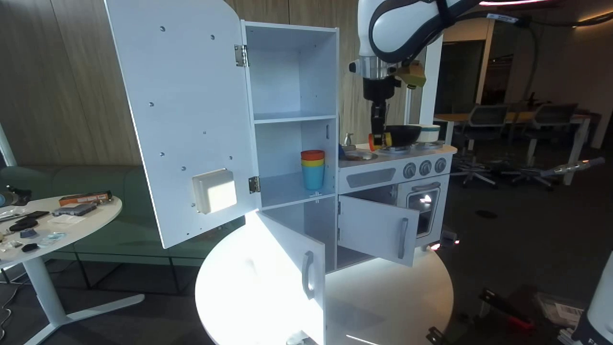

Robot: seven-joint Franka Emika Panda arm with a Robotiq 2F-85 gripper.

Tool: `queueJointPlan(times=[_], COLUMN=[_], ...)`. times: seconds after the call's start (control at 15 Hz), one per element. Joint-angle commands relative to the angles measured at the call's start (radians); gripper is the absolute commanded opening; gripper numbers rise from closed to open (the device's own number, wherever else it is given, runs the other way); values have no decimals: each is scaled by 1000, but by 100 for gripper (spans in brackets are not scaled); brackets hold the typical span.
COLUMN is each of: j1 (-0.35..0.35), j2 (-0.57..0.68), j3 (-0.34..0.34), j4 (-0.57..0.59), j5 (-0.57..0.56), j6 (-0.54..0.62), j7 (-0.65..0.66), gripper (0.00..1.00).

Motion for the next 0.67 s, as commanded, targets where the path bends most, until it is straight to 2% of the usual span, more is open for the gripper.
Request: queueJointPlan(times=[0.0,0.13,0.27,0.6], j1=[79,125,144,102], j2=[-109,-116,-95,-76], j3=[36,69,105,164], j4=[-109,-127,-114,-76], j5=[61,53,-7,-200], j6=[14,73,170,369], j7=[72,78,114,272], gripper=[18,18,18,18])
